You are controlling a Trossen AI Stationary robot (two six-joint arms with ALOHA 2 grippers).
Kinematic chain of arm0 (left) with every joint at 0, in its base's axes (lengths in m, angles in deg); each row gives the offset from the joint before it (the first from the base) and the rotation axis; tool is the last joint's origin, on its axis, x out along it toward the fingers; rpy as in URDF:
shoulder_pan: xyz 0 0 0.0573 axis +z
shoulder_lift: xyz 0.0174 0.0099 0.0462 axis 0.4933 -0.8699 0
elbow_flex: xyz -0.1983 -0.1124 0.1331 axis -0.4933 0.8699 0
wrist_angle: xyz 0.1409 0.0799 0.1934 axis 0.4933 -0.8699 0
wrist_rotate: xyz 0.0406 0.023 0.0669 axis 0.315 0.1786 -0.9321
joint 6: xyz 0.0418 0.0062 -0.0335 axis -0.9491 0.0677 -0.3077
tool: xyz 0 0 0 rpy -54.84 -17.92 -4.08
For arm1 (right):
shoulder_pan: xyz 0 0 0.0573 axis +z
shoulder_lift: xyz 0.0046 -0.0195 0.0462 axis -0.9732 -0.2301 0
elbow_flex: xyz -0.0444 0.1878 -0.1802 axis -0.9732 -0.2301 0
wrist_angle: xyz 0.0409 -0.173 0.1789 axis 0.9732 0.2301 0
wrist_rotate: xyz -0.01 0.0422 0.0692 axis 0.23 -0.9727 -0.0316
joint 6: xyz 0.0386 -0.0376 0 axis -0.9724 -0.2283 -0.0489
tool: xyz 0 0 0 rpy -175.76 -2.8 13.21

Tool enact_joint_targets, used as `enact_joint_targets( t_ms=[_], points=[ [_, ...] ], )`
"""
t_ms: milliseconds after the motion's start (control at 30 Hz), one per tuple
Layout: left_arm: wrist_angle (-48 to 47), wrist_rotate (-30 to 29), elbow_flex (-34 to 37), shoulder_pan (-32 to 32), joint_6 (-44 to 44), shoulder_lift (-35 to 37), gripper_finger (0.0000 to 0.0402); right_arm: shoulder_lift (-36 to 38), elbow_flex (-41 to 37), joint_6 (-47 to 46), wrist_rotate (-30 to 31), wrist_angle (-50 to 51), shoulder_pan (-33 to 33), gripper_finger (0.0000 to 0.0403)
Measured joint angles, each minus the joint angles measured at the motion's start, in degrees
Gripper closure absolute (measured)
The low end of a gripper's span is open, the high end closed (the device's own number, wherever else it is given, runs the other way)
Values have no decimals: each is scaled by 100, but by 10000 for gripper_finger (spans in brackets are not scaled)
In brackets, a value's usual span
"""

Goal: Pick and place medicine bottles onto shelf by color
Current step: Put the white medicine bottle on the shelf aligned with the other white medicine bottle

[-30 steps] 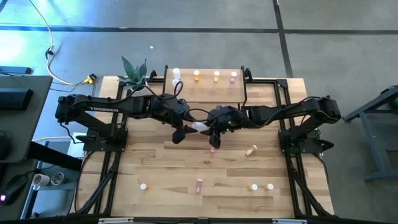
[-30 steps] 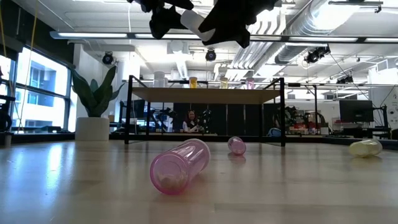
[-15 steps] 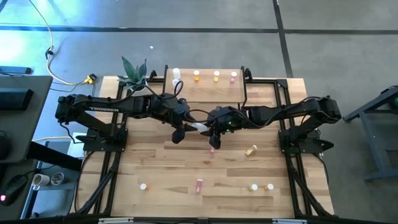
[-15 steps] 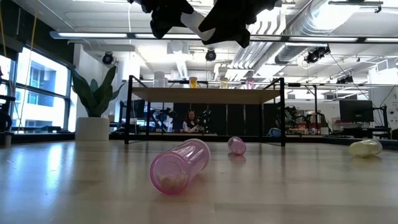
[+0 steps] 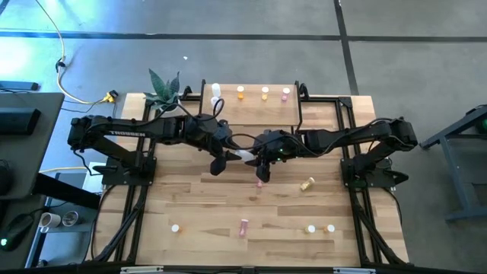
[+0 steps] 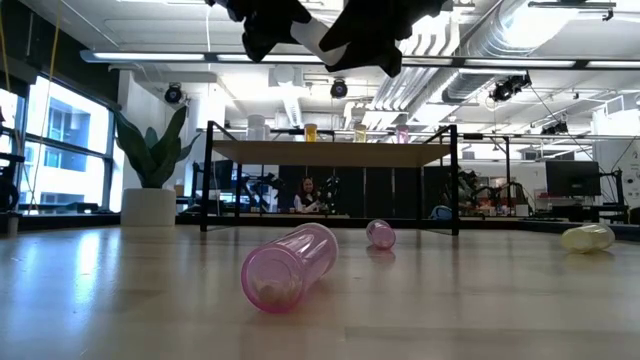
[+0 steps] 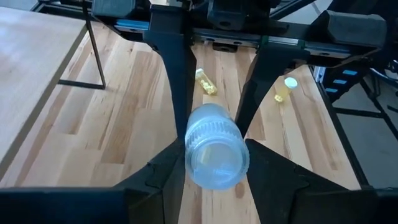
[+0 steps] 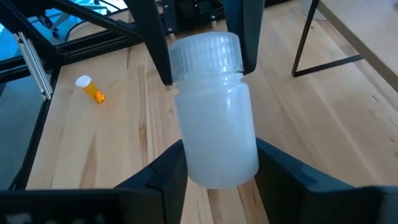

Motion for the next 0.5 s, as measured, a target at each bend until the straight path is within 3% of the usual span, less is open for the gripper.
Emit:
enact_joint_targets(
  t_ms=[233,500],
  points=[
    [-46,24,0,277,15,2,263,2,0,-21,39,4,-200,192],
    [-389,12,0,683,11,2,262,159,0,34,-52,232,-630,181]
  ],
)
